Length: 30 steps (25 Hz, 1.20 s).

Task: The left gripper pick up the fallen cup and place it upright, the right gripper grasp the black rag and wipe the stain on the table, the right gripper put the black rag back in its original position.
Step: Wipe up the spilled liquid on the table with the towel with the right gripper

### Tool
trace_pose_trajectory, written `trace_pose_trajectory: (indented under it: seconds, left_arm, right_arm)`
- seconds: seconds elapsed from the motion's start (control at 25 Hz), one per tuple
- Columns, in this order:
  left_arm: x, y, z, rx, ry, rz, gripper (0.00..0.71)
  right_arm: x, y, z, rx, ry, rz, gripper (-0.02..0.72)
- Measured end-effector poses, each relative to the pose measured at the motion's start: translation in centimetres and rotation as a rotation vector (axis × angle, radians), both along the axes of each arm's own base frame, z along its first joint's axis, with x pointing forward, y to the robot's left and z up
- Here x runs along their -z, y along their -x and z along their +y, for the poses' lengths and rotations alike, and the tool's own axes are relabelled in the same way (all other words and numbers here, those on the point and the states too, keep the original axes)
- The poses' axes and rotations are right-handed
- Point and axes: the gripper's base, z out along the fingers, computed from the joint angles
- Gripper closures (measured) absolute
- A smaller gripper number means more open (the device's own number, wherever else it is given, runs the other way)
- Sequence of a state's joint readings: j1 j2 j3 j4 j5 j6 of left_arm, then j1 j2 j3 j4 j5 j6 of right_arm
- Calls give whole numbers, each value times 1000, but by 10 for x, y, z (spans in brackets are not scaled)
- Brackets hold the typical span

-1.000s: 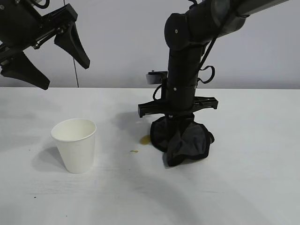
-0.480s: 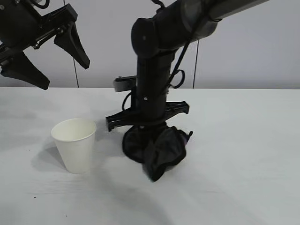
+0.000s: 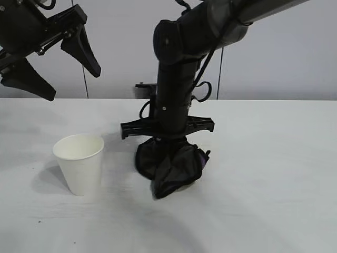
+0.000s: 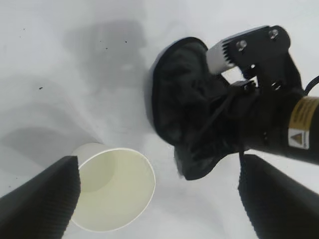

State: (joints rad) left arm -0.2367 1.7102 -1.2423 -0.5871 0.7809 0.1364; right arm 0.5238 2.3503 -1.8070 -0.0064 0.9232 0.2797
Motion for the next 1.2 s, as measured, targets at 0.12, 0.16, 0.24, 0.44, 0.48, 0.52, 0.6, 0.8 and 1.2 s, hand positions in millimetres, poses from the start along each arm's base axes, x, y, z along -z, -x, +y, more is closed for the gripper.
trace_pose_trajectory:
  seconds: [0.12,0.16,0.24,0.44,0.48,0.52,0.6,0.8,1.2]
  left_arm:
    - [0,0,0,0,0,0,86]
    - [0,0,0,0,0,0,86]
    - [0,0,0,0,0,0,86]
    - [0,0,0,0,0,0,86]
    - [0,0,0,0,0,0,86]
    - [0,0,0,0,0,0,86]
    - [0,0,0,0,-1,0,86]
    - [0,0,0,0,-1,0,86]
    - [0,0,0,0,-1,0,86]
  right_arm:
    - [-1,-12,-23,49,12,1,684]
    - [-1,-15,-29,57,23,2,684]
    - [-1,-19,-40,63,51,-1,684]
    - [-1,-21,-47,50,83,-6,684]
    - [-1,-20,-45,36,86,-7,684]
    - [-1,-18,-41,17,92,-10,684]
    - [-1,-13,-31,-27,107,-13,684]
    - [-1,19,26,-151,80,-14,684]
    - [1,21,33,-105,8,5,684]
